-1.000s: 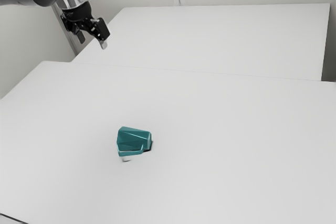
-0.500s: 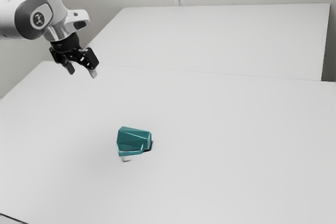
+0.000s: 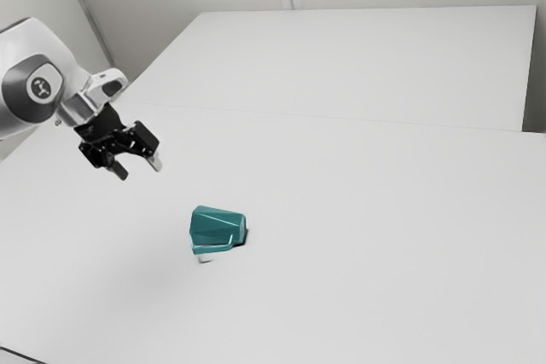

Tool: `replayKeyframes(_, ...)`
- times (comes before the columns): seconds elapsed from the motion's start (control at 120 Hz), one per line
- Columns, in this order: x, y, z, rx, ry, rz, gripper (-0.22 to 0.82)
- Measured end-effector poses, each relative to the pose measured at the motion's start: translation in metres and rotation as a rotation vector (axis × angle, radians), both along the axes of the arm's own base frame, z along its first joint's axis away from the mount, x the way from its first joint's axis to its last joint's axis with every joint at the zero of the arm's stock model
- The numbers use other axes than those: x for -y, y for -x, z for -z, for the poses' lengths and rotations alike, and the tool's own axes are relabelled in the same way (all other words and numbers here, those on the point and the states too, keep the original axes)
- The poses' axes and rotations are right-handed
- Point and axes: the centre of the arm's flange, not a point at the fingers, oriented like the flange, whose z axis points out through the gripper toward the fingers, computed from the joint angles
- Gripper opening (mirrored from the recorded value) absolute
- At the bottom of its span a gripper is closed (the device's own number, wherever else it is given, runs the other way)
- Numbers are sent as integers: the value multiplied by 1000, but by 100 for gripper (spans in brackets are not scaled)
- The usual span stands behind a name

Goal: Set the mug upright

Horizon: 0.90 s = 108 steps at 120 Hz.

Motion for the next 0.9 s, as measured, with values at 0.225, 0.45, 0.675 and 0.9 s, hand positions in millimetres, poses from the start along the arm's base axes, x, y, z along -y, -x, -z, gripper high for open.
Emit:
replayKeyframes(0.225, -21, 11, 28, -18, 170, -60, 57)
replayKeyframes(0.45, -27, 16, 60, -86, 329, -42, 56)
replayKeyframes(0.675, -45, 15, 105, -117, 455, -29, 55)
replayKeyframes(0.9, -55, 8, 134, -72, 570, -20, 55)
